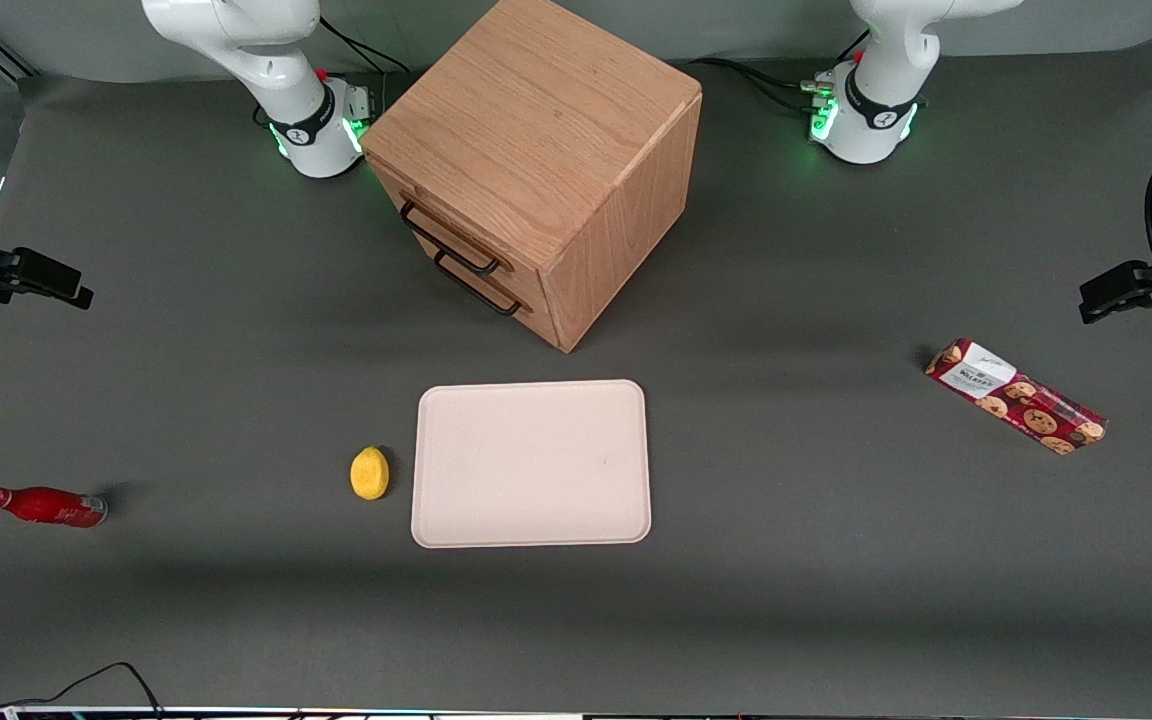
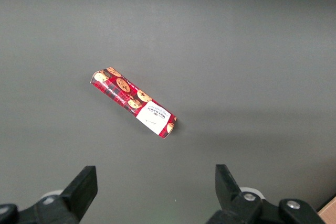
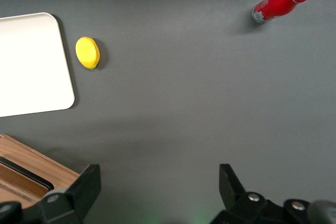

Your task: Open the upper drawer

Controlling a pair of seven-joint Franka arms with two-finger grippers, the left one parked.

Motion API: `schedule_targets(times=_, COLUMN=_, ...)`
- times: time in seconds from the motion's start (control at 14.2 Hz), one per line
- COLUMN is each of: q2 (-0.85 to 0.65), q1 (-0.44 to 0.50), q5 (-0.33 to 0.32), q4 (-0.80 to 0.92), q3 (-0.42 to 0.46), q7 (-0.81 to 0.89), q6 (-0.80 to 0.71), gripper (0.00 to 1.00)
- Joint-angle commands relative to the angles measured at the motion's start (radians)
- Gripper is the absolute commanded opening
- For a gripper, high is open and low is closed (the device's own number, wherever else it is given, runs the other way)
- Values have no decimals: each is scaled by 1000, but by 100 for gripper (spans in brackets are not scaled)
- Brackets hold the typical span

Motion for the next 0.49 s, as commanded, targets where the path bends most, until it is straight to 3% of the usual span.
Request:
schedule_targets(times=0.0, q2=10, q1=-5, q5=20, q4=26, q3=-1, q7=1, q6=-18, gripper=100)
schedule_targets(times=0.42, q2=10, q1=4, q5=23, q4=26, q3=-1, q7=3, q6=-18, gripper=100)
